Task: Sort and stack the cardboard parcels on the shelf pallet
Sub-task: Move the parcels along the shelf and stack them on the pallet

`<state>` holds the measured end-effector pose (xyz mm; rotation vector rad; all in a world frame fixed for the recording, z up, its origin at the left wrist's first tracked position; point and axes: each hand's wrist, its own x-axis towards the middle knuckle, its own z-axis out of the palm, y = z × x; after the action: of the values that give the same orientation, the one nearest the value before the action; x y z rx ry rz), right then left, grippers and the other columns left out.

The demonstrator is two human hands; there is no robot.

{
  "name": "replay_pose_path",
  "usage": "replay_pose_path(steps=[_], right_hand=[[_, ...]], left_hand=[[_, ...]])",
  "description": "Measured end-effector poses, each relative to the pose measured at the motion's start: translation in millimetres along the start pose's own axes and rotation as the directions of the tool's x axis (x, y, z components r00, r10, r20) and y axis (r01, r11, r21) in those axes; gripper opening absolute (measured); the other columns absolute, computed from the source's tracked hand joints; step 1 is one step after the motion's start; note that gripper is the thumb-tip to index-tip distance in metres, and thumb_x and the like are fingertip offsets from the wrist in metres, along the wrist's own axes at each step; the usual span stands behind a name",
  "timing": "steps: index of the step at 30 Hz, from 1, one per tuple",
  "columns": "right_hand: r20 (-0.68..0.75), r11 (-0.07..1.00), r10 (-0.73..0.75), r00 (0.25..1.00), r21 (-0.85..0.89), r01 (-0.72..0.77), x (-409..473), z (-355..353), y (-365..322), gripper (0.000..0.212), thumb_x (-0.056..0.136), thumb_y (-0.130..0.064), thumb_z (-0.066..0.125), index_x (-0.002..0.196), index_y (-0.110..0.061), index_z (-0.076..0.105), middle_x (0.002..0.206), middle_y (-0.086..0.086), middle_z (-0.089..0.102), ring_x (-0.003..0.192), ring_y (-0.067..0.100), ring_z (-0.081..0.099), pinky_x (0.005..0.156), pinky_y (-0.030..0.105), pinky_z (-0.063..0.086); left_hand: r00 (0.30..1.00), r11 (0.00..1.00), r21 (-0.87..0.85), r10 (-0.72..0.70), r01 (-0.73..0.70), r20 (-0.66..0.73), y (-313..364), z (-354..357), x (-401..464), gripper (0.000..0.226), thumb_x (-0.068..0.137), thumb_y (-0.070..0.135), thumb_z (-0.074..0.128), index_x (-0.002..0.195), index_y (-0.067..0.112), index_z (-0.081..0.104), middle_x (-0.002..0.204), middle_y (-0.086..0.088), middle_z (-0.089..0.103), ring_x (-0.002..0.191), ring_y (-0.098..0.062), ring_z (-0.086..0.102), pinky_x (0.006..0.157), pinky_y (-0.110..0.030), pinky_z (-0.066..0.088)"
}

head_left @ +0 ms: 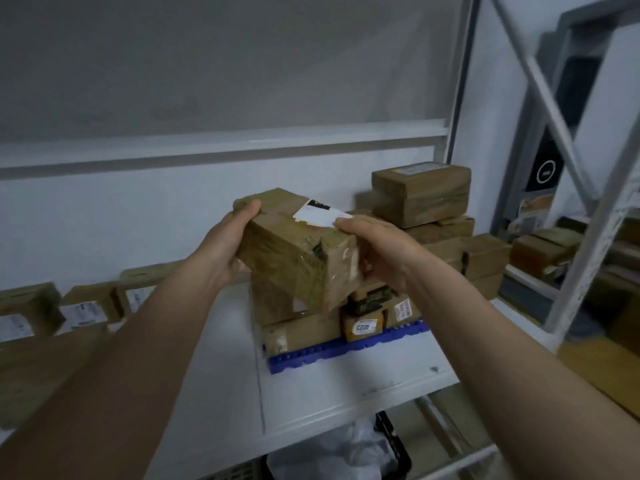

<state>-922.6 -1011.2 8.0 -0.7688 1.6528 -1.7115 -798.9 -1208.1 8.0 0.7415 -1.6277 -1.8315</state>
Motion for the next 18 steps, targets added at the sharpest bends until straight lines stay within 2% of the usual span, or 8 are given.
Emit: replay_pose_path(steps=[3,5,6,8,10,13,16,18], right_hand=[[0.009,1.0,0.012,1.0,0.017,-0.012,7.9,-40.0,-4.7,0.026,0.086,-0.033,0.065,0.111,-0.026,0.066,0.092,0.004,0.074,0.08,0.021,0.069,0.078,0.043,0.057],[-0.002,0.994,-0.028,1.0,0.104,0.028,15.8,-53.3,-8.3,0.021,0.09,-0.029,0.061,0.111,-0.025,0.064,0.09,0.003,0.074,0.075,0.02,0.07,0.074,0.039,0.057],[-0.024,0.987,-0.055,0.998,0.15,0.058,20.7,-58.2,-11.7,0.019,0.092,-0.027,0.059,0.11,-0.024,0.063,0.087,0.003,0.074,0.071,0.018,0.07,0.069,0.035,0.058],[-0.095,0.973,-0.113,0.989,0.189,0.129,33.2,-69.0,-21.1,0.02,0.094,-0.023,0.057,0.113,-0.021,0.061,0.086,0.004,0.073,0.067,0.017,0.07,0.06,0.031,0.057],[-0.172,0.97,-0.147,0.974,0.168,0.176,47.8,-81.3,-30.7,0.021,0.094,-0.021,0.058,0.114,-0.02,0.059,0.09,0.006,0.072,0.067,0.017,0.07,0.057,0.03,0.056],[-0.238,0.978,-0.168,0.957,0.082,0.192,71.7,-98.5,-38.1,0.021,0.093,-0.021,0.058,0.114,-0.021,0.06,0.097,0.007,0.071,0.069,0.017,0.071,0.06,0.032,0.057],[-0.26,0.983,-0.172,0.95,0.012,0.181,96.5,-108.9,-39.2,0.028,0.093,-0.022,0.057,0.121,-0.019,0.06,0.103,0.008,0.07,0.081,0.021,0.069,0.077,0.041,0.059],[-0.271,0.986,-0.158,0.949,0.012,0.168,113.7,-111.8,-38.2,0.025,0.093,-0.021,0.056,0.117,-0.019,0.062,0.101,0.008,0.07,0.08,0.021,0.069,0.078,0.042,0.059]], left_hand=[[0.997,0.997,0.042,0.063,-0.062,-0.036,-1.2,55.7,15.5,0.066,0.087,0.062,0.052,0.139,0.022,0.041,0.13,-0.004,0.056,0.113,-0.022,0.058,0.086,-0.043,0.055],[0.989,0.983,0.138,0.132,-0.122,-0.069,-2.9,90.2,22.5,0.08,0.088,0.067,0.043,0.151,0.027,0.015,0.15,-0.006,0.035,0.134,-0.027,0.039,0.108,-0.048,0.038],[0.987,0.975,0.167,0.154,-0.145,-0.04,-2.4,106.1,23.4,0.079,0.089,0.068,0.038,0.152,0.029,0.01,0.154,-0.006,0.031,0.138,-0.027,0.033,0.112,-0.048,0.032],[0.984,0.976,0.146,0.145,-0.159,0.101,-1.9,133.1,26.2,0.067,0.094,0.064,0.03,0.15,0.029,0.023,0.149,-0.007,0.04,0.135,-0.027,0.04,0.11,-0.047,0.036],[0.969,0.961,0.22,0.12,-0.168,0.216,-1.1,148.7,32.5,0.063,0.095,0.063,0.026,0.147,0.029,0.034,0.147,-0.004,0.044,0.134,-0.024,0.042,0.11,-0.047,0.035],[0.97,0.875,0.433,0.147,-0.219,0.192,2.1,154.4,52.7,0.059,0.097,0.06,0.025,0.147,0.029,0.035,0.155,0.003,0.031,0.142,-0.022,0.027,0.114,-0.041,0.023],[0.966,0.77,0.583,0.194,-0.259,0.173,6.9,154.4,76.7,0.051,0.101,0.05,0.027,0.143,0.026,0.042,0.153,0.001,0.035,0.14,-0.023,0.03,0.102,-0.031,0.025],[0.958,0.717,0.635,0.202,-0.287,0.205,9.7,152.4,93.0,0.047,0.102,0.045,0.028,0.141,0.024,0.045,0.151,0.001,0.038,0.138,-0.021,0.032,0.091,-0.026,0.022]])
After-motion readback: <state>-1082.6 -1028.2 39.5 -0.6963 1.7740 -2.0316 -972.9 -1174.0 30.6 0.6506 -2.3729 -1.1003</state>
